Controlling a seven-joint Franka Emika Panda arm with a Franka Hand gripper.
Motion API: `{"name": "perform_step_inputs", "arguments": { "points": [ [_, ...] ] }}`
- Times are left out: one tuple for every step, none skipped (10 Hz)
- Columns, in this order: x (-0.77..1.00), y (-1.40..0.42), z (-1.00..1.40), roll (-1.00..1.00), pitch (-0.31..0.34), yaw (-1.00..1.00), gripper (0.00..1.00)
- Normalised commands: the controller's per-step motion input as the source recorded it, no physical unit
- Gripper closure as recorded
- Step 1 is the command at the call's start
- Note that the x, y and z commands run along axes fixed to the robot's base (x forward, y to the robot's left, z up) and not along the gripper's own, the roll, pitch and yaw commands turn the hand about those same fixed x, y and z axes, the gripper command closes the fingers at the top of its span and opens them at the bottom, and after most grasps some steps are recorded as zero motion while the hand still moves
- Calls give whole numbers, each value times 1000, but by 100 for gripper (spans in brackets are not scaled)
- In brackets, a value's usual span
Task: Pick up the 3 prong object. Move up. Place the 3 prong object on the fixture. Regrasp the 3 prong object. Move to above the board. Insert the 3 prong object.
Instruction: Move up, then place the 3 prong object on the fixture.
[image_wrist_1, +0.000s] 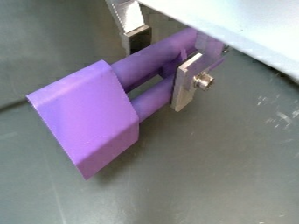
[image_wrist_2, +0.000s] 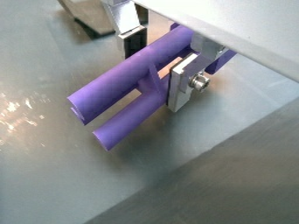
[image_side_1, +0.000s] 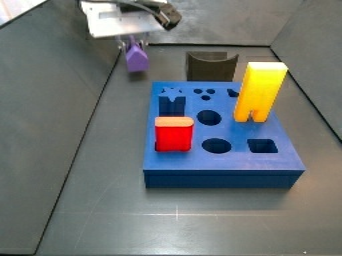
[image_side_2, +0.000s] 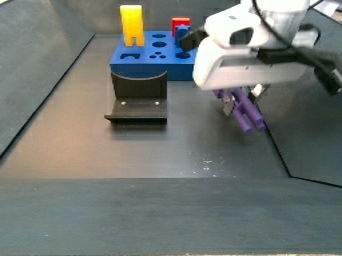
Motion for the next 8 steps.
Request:
{"name": "perform_step_inputs", "arguments": {
  "points": [
    [-17, 30, 349, 23, 92, -19, 100],
    [0, 0, 1000, 0, 0, 0, 100],
    [3, -4, 1000, 17, -9, 1, 100],
    [-7, -4, 1000, 19, 9, 1, 100],
    [-13, 0, 1000, 25, 32, 1, 100],
    [-15, 4, 1000, 33, 47, -1, 100],
    [-18, 9, 1000, 46, 62, -4, 100],
    [-23, 10, 1000, 54, 68, -6, 100]
  ]
}}
